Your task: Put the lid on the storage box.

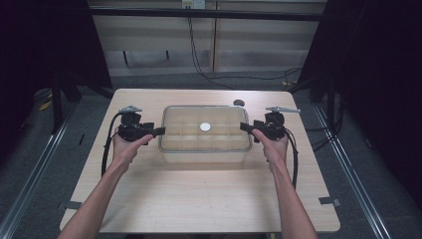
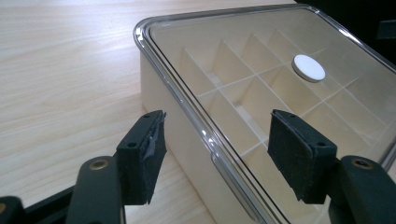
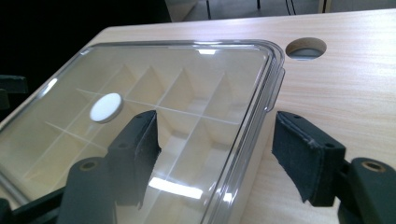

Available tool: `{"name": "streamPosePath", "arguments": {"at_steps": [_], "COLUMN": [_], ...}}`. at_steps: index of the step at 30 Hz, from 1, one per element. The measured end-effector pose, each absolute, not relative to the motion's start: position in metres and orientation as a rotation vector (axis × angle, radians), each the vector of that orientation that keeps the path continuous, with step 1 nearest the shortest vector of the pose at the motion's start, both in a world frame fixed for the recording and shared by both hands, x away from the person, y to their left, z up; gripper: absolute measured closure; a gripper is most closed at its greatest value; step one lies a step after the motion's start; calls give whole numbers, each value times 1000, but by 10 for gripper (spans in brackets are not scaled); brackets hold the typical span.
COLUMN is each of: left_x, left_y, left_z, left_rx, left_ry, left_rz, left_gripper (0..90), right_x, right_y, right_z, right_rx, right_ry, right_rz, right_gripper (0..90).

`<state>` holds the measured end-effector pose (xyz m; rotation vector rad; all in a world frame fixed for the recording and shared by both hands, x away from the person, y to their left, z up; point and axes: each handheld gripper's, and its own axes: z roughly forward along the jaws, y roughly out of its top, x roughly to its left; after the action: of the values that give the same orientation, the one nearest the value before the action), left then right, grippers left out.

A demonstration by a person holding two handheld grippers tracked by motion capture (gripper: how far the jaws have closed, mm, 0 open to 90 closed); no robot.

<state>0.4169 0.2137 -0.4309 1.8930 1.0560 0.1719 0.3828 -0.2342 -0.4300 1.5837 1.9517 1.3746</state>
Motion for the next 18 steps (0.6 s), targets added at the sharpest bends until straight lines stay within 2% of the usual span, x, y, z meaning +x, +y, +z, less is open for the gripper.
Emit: {"name": "streamPosePath", "arguments": {"at_steps": [6, 10, 18], "left_x": [398, 387, 365], "left_y": [225, 233, 240], "left_z": [-422, -419, -424], "left_rx": [1894, 1890, 1967], "left_ry": [1019, 1014, 978], "left_rz": [212, 219, 237], "left_gripper": [414, 393, 282], "right_x": [364, 350, 319], "right_y": [-240, -241, -249], "right_z": [-424, -419, -419], "right_rx": [1550, 1513, 1471], "right_ry": [1957, 1978, 1994], "right_rz": [1389, 1385, 1354], "right_gripper": [270, 261, 295]}}
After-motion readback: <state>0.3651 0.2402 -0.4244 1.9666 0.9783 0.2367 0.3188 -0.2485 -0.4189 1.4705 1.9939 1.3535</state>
